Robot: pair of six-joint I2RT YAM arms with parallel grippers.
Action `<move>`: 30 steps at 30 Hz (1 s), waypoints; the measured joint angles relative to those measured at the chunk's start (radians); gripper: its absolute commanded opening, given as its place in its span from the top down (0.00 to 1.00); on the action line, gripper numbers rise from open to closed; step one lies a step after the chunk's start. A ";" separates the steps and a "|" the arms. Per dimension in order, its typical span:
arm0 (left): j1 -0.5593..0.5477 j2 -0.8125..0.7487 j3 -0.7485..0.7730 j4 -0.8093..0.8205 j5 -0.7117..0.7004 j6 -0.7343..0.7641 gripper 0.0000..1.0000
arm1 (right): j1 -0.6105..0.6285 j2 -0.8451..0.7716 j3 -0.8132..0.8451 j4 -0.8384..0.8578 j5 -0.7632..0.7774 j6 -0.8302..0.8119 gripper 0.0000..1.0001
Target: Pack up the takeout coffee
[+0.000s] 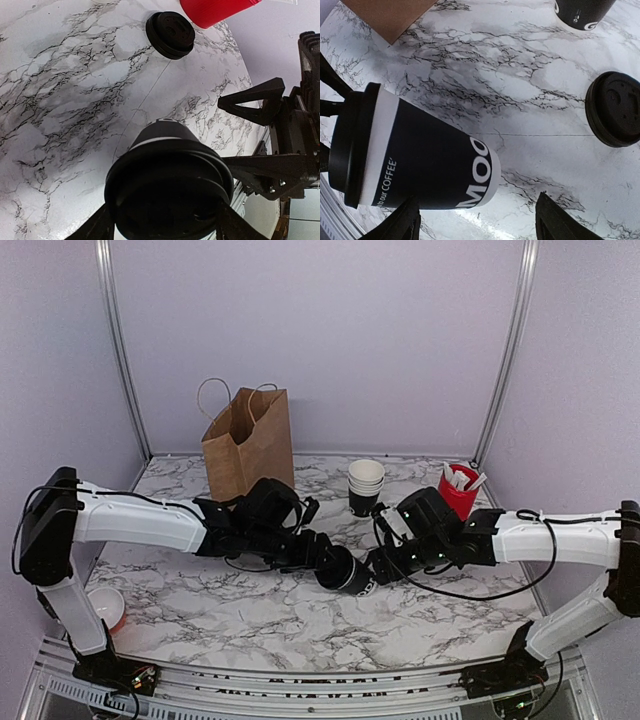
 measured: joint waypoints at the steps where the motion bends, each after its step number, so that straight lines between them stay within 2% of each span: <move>1: 0.000 0.001 0.000 0.000 0.000 0.002 0.31 | -0.009 -0.001 -0.012 0.008 -0.005 0.003 0.24; 11: -0.001 0.029 0.027 -0.003 0.002 0.006 0.31 | -0.068 -0.004 -0.078 0.079 -0.046 0.042 0.24; 15: -0.001 0.030 0.027 -0.007 -0.003 0.006 0.31 | -0.089 -0.008 -0.097 0.080 -0.034 0.051 0.22; 17: 0.006 0.030 0.026 -0.006 -0.010 0.006 0.31 | -0.089 -0.022 -0.103 0.086 -0.034 0.039 0.18; 21: 0.023 0.012 -0.007 -0.006 -0.021 0.006 0.31 | -0.034 -0.046 -0.093 0.101 -0.008 -0.020 0.08; 25: 0.042 -0.021 -0.068 -0.005 -0.027 0.001 0.31 | 0.048 -0.006 -0.038 0.114 -0.004 -0.093 0.06; 30: 0.061 -0.071 -0.143 -0.006 -0.035 -0.008 0.30 | 0.063 0.105 0.048 0.120 0.006 -0.140 0.06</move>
